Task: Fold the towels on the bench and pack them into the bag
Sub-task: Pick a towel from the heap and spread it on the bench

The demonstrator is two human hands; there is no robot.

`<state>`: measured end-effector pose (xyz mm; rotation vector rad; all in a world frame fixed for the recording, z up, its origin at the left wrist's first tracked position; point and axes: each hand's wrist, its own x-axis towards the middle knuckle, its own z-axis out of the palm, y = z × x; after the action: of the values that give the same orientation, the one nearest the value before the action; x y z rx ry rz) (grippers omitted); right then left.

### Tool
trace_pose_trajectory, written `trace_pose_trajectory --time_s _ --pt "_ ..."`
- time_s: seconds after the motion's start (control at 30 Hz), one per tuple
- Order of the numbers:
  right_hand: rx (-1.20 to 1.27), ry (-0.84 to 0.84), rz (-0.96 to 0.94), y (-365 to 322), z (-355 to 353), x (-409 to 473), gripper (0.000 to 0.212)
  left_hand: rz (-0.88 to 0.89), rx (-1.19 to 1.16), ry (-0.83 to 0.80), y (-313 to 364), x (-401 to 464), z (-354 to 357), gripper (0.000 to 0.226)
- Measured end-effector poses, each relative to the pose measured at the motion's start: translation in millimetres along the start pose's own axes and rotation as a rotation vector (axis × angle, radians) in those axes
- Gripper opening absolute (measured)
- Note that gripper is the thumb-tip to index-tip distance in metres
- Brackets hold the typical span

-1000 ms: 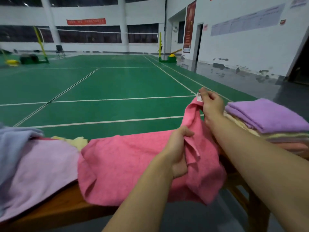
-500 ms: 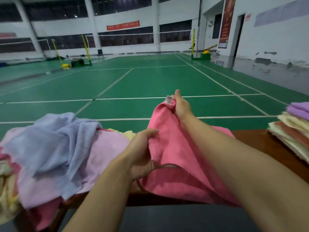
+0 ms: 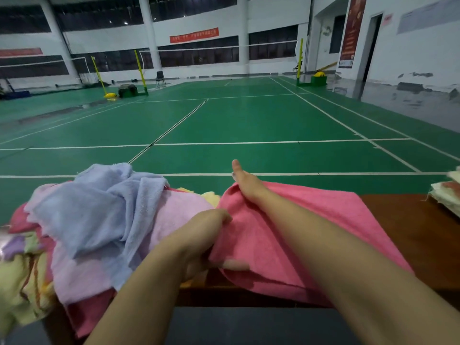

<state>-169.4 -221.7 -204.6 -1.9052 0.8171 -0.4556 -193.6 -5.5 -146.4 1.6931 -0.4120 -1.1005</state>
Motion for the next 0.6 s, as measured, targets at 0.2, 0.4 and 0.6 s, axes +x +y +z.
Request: trace_pose_trajectory --time_s 0.2,0.4,0.6 --pt "0.191 -0.003 -0.071 1 2 -15 0.074 0.171 0.844 0.259 -10 9 -18 0.033" --pt "-0.057 0.119 -0.199 9 -36 -34 0.058 0.396 1.178 0.719 -2 25 -28 0.024" --pt "-0.422 0.372 -0.018 58 -115 -83 0.040 0.492 1.054 0.574 18 97 4 0.034"
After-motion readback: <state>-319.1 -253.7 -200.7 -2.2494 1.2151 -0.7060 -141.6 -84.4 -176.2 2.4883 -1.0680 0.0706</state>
